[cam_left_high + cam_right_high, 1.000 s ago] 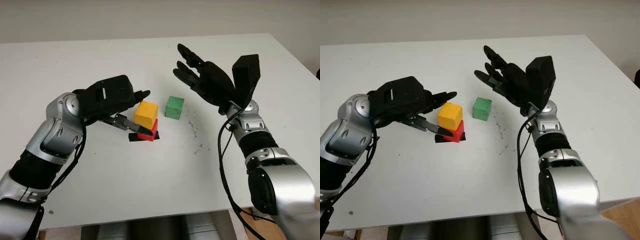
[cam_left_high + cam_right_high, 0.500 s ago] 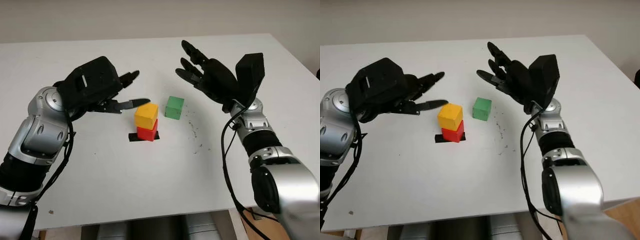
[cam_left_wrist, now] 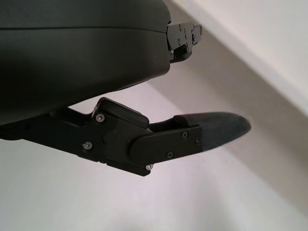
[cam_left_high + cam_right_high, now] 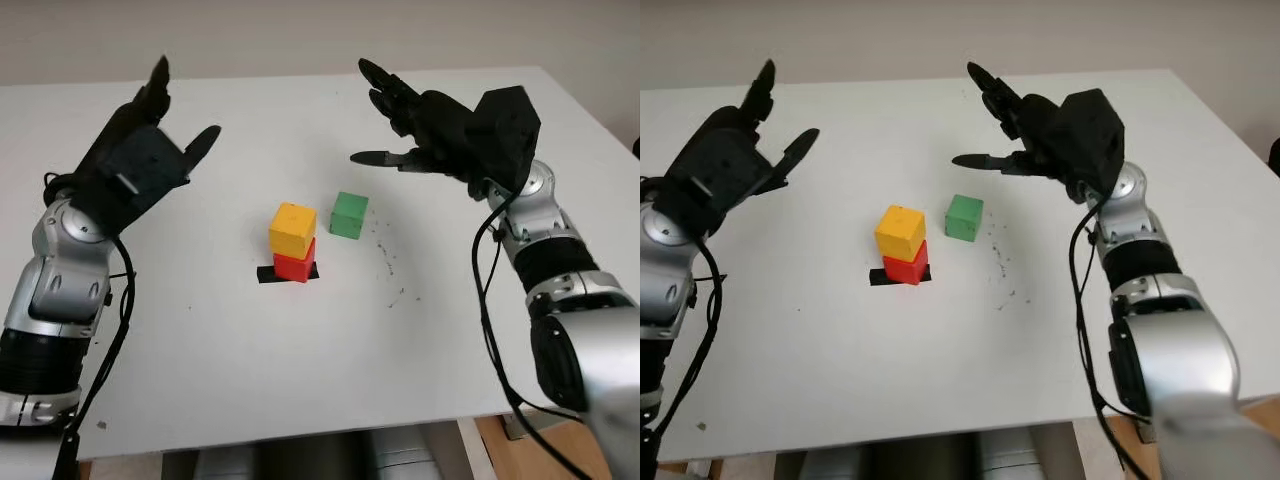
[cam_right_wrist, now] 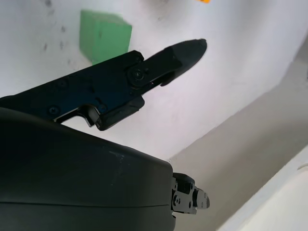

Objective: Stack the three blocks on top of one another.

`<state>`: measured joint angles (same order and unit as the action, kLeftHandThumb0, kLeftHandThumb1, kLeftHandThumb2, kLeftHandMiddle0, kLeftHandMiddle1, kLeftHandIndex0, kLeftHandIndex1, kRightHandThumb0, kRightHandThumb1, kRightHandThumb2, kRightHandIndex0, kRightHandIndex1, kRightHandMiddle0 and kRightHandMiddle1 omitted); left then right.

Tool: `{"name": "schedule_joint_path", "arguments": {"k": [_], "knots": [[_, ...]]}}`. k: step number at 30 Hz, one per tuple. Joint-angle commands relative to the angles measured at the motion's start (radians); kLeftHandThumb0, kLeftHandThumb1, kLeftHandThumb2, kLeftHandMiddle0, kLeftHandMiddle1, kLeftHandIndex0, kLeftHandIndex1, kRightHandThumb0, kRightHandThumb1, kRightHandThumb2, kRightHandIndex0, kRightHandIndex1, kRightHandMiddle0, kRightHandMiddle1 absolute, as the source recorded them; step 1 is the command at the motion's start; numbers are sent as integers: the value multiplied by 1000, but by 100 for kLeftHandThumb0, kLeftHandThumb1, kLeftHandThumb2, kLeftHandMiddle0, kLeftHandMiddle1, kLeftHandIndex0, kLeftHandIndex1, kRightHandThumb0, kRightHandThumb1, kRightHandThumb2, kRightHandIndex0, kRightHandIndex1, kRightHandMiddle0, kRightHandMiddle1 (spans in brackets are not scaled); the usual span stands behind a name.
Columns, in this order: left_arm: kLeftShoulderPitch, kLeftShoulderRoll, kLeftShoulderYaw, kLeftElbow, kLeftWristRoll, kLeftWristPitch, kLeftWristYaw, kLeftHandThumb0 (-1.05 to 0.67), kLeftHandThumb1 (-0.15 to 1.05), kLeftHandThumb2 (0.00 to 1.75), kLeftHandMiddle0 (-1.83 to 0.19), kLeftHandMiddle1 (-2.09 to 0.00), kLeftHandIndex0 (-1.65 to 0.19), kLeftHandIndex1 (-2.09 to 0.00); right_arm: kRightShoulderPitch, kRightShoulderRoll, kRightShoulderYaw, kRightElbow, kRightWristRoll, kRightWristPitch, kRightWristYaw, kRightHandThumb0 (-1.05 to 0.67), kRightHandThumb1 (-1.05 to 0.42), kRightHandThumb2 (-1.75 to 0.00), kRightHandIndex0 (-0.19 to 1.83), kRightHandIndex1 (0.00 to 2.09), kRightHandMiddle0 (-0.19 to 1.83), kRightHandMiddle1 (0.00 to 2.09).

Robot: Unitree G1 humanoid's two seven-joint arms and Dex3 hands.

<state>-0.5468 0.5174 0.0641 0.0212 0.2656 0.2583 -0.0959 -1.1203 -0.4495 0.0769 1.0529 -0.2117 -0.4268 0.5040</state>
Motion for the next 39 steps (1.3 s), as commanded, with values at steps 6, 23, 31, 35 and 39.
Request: {"name": "schedule_joint_path", "arguments": {"k": [6,23,31,35,39], "knots": [[59,-95,94,43,-110,-146,91,-67,105,65,6,-6,7,-6,-82,-84,185,38,-250,-234,-123,-62,-80,-4,23,21,19,17],[111,-124,86,45,-79,-157,155,-61,105,66,1,-6,5,-7,-208,-133,636,51,-851,-314,-553,-54,-82,-6,17,8,27,12],[110,-124,84,47,-63,-158,150,-58,105,67,1,-6,5,-7,-217,-106,734,127,-952,-287,-788,-54,-84,-6,0,2,28,9],[110,-121,81,43,-52,-153,151,-58,105,66,0,-6,3,-7,-211,-93,748,161,-951,-283,-870,-51,-84,-5,1,4,30,10],[109,-121,79,36,-47,-146,149,-56,105,65,0,-6,3,-7,-208,-80,762,186,-949,-278,-922,-51,-85,-6,3,6,32,9]]}}
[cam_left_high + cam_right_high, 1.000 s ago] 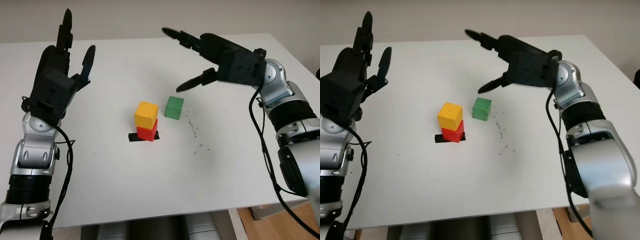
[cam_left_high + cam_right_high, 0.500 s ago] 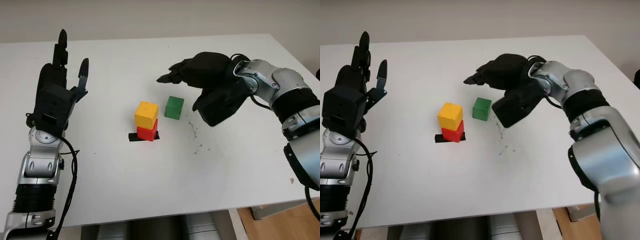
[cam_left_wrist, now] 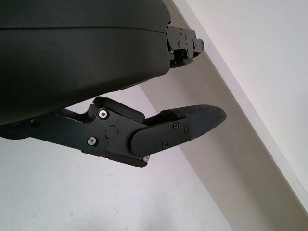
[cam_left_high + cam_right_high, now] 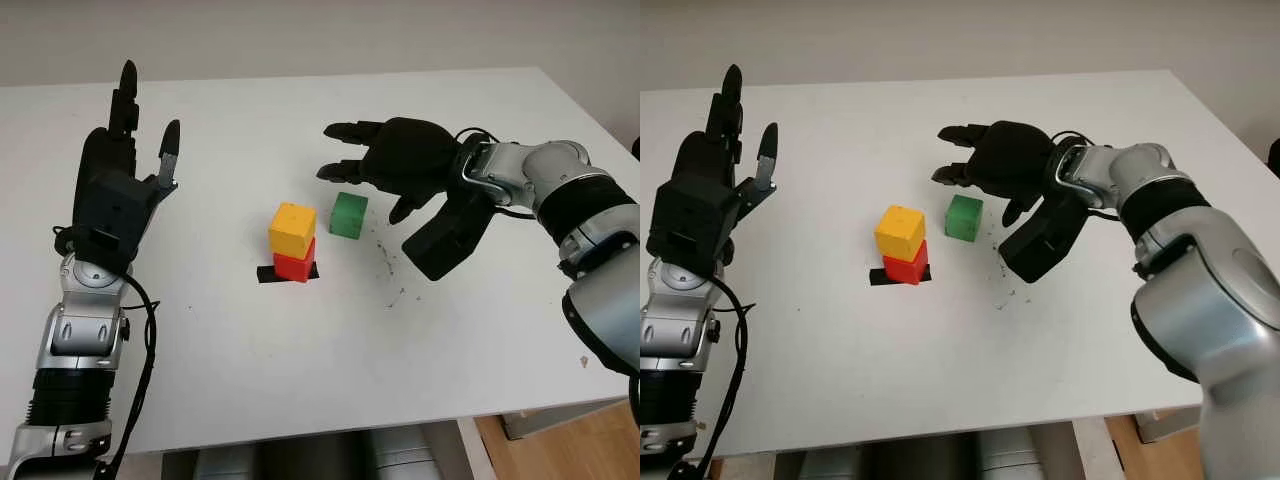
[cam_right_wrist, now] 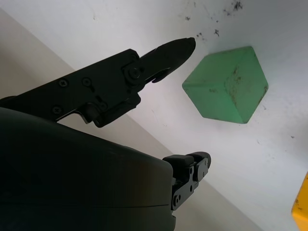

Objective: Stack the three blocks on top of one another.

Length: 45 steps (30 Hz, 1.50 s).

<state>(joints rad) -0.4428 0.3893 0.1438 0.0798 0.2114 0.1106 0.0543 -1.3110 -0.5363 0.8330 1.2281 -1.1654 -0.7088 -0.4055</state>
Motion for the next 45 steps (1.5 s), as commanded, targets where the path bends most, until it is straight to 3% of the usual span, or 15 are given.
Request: {"name": "schedule_joint_path", "arguments": {"k": [1,22,45], "knots": [[4,7,-2,-23,7,2,-3,-55,105,65,1,-6,3,-7,-13,12,0,19,15,1,-17,-49,-84,-5,6,7,34,10],[12,0,-7,-73,17,62,-10,-56,105,65,1,-6,5,-6,55,80,-46,77,169,5,116,-43,-85,-6,9,5,42,9],[25,-10,-5,-97,-2,98,-21,-60,105,60,0,-6,5,-6,82,75,-13,86,137,53,36,-32,-87,-6,15,7,63,17]]}}
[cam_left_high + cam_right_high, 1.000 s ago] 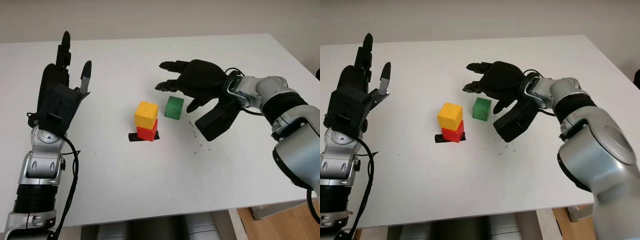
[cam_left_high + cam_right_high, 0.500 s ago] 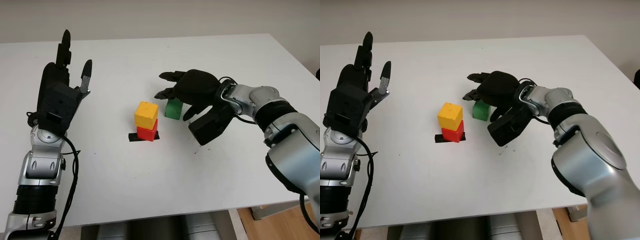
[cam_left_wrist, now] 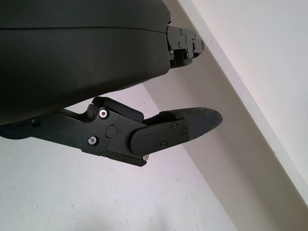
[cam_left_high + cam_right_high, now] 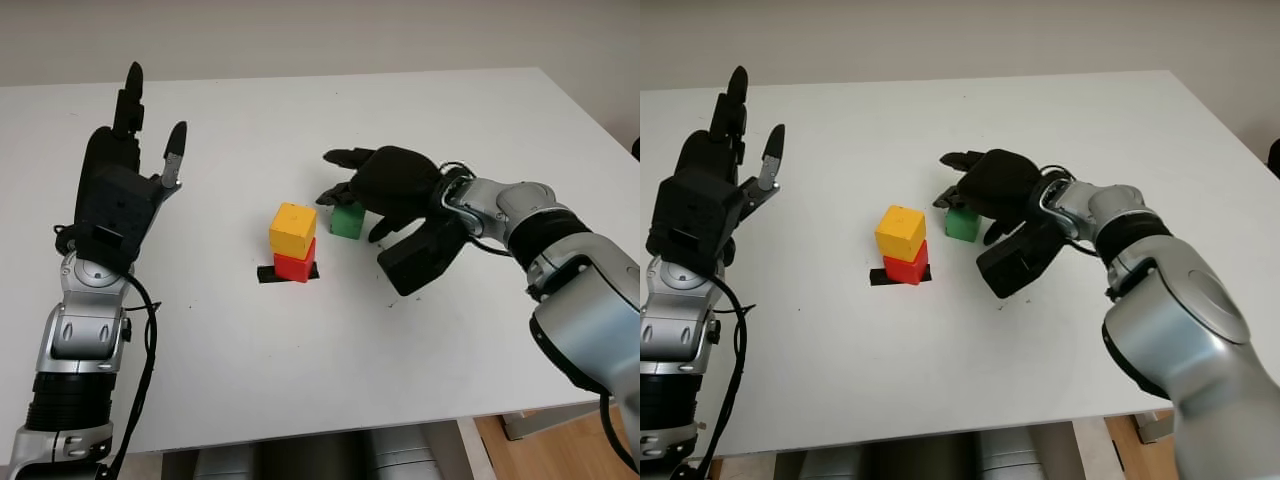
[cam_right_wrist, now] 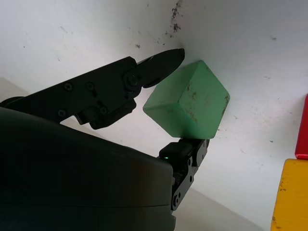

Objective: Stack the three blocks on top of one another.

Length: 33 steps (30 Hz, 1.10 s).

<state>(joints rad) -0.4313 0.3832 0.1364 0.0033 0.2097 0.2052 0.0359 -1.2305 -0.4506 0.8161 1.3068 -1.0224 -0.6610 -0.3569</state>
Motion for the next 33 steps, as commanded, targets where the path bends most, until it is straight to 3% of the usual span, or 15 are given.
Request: {"name": "schedule_joint_path", "arguments": {"k": [1,10,14,16,25,33], "knots": [[13,-4,3,-20,-1,5,-2,-60,105,60,0,-6,4,-6,2,-11,7,8,-9,6,-24,-32,-87,-6,15,7,64,17],[13,-1,-6,-18,6,7,-4,-60,105,61,1,-5,4,-6,5,-20,12,21,-14,18,-65,-36,-92,-7,21,8,77,26],[16,3,-7,-13,7,2,-5,-61,105,61,0,-6,4,-6,9,-23,-11,26,14,20,-38,-41,-98,-5,25,6,52,101],[16,3,-8,-15,11,5,-5,-61,105,61,0,-6,3,-6,10,-24,-20,27,27,24,-21,-42,-98,-5,26,6,46,113],[17,2,-9,-18,16,3,-10,-61,105,62,-1,-6,3,-6,21,-26,-112,24,135,45,115,-37,-97,-5,27,6,50,95],[20,0,-8,-25,14,10,-15,-60,105,62,1,-5,4,-6,35,-19,-206,15,245,95,262,-35,-96,-5,29,6,51,97]]}}
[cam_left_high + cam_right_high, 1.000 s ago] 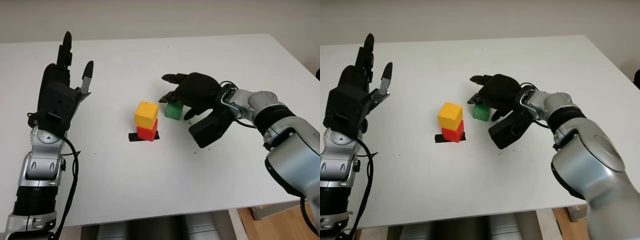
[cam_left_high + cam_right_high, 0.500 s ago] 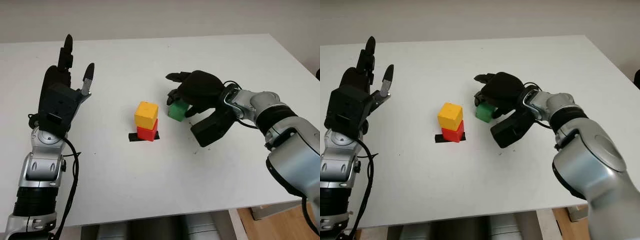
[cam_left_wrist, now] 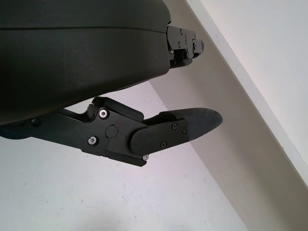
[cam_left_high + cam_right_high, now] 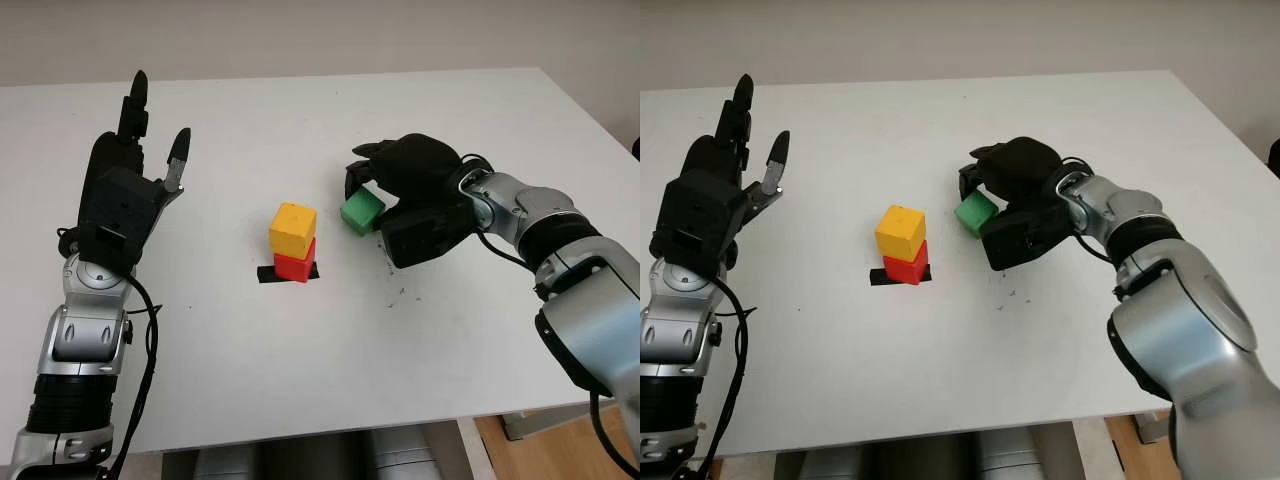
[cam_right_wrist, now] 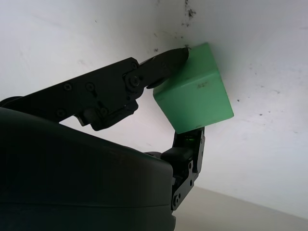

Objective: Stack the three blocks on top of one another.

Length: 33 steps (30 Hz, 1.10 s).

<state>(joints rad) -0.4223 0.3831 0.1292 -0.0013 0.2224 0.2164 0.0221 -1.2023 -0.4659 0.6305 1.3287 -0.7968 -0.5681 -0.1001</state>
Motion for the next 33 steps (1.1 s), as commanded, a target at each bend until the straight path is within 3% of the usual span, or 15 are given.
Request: {"name": "schedule_joint_path", "arguments": {"k": [1,4,11,25,33], "knots": [[11,0,-1,-20,2,-2,0,-60,105,62,1,-5,4,-5,8,-5,-32,-9,31,-2,8,-34,-95,-5,31,7,52,97],[12,2,-3,-18,5,-6,-2,-60,105,62,0,-5,4,-6,7,-4,-71,-12,73,-2,32,-33,-95,-5,33,8,53,97],[5,2,-5,-11,2,0,-10,-62,105,61,1,-5,5,-5,-4,8,-214,-22,240,-1,199,-34,-95,-5,34,5,44,122],[12,1,2,-18,-2,5,-12,-60,105,61,2,-5,5,-5,19,60,-455,-76,523,89,437,-42,-96,-6,29,5,35,139],[20,7,2,-25,3,8,-11,-60,105,61,2,-5,6,-5,-26,89,-537,-143,646,190,624,-38,-102,-6,20,3,17,170]]}}
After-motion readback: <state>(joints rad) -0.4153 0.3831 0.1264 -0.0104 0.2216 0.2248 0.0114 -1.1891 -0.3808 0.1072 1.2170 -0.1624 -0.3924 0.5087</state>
